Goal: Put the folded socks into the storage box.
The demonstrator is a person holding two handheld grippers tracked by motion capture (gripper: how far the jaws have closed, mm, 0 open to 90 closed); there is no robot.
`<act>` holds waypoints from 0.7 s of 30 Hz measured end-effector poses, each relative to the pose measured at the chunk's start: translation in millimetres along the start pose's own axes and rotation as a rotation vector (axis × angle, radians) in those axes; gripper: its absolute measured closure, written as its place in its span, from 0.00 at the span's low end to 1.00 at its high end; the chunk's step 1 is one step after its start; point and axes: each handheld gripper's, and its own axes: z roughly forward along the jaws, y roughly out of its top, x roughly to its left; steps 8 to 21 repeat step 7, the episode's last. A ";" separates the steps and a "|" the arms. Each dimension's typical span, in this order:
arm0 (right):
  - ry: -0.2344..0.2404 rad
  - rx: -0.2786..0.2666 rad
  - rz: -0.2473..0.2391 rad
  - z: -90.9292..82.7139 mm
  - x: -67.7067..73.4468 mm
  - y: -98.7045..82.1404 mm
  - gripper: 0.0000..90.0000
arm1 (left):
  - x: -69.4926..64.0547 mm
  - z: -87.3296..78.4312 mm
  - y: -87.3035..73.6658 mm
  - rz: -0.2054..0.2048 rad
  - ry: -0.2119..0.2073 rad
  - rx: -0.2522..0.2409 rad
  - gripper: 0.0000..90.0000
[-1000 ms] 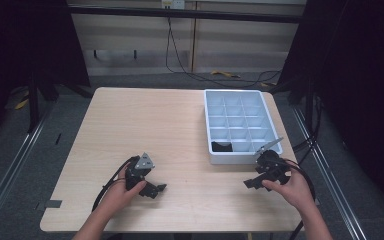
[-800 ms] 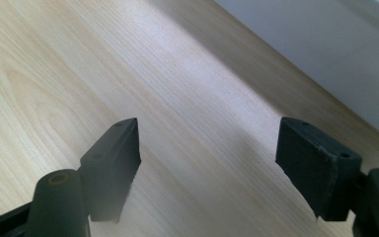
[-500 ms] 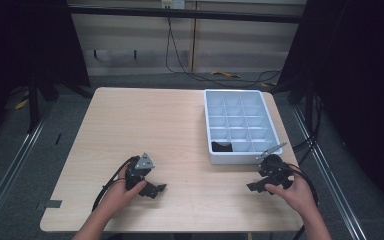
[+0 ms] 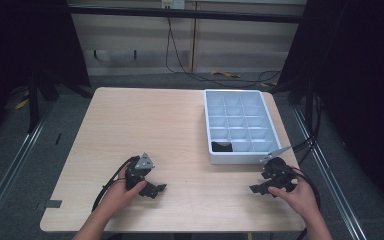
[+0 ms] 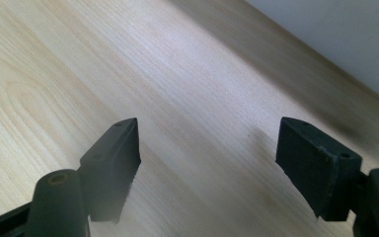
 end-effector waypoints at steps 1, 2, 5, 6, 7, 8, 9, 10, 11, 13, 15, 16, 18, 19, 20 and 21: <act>0.000 0.003 -0.001 0.5 0.0 -0.3 0.27 | 0.0 0.0 0.0 0.000 0.000 0.000 0.00; 0.002 0.007 -0.002 0.9 -0.1 -0.6 0.27 | 0.1 0.0 0.0 0.001 0.000 0.000 0.00; 0.001 0.005 0.003 1.6 0.1 -0.8 0.27 | 0.1 -0.1 0.0 0.001 0.000 0.000 0.00; 0.003 0.008 0.001 1.6 0.0 -0.9 0.27 | 0.1 0.0 0.0 0.000 0.000 0.000 0.00; 0.002 0.008 0.001 1.7 0.2 -0.9 0.27 | 0.1 0.0 0.0 0.000 0.000 0.000 0.00; 0.002 0.008 0.001 1.7 0.2 -0.9 0.27 | 0.1 0.0 0.0 0.000 0.000 0.000 0.00; 0.002 0.008 0.001 1.7 0.2 -0.9 0.27 | 0.1 0.0 0.0 0.000 0.000 0.000 0.00; 0.002 0.008 0.001 1.7 0.2 -0.9 0.27 | 0.1 0.0 0.0 0.000 0.000 0.000 0.00; 0.002 0.008 0.001 1.7 0.2 -0.9 0.27 | 0.1 0.0 0.0 0.000 0.000 0.000 0.00; 0.002 0.008 0.001 1.7 0.2 -0.9 0.27 | 0.1 0.0 0.0 0.000 0.000 0.000 0.00; 0.002 0.008 0.001 1.7 0.2 -0.9 0.27 | 0.1 0.0 0.0 0.000 0.000 0.000 0.00; 0.002 0.008 0.001 1.7 0.2 -0.9 0.27 | 0.1 0.0 0.0 0.000 0.000 0.000 0.00; 0.002 0.008 0.001 1.7 0.2 -0.9 0.27 | 0.1 0.0 0.0 0.000 0.000 0.000 0.00; 0.002 0.008 0.001 1.7 0.2 -0.9 0.27 | 0.1 0.0 0.0 0.000 0.000 0.000 0.00; 0.002 0.008 0.001 1.7 0.2 -0.9 0.27 | 0.1 0.0 0.0 0.000 0.000 0.000 0.00; 0.002 0.008 0.001 1.7 0.2 -0.9 0.27 | 0.1 0.0 0.0 0.000 0.000 0.000 0.00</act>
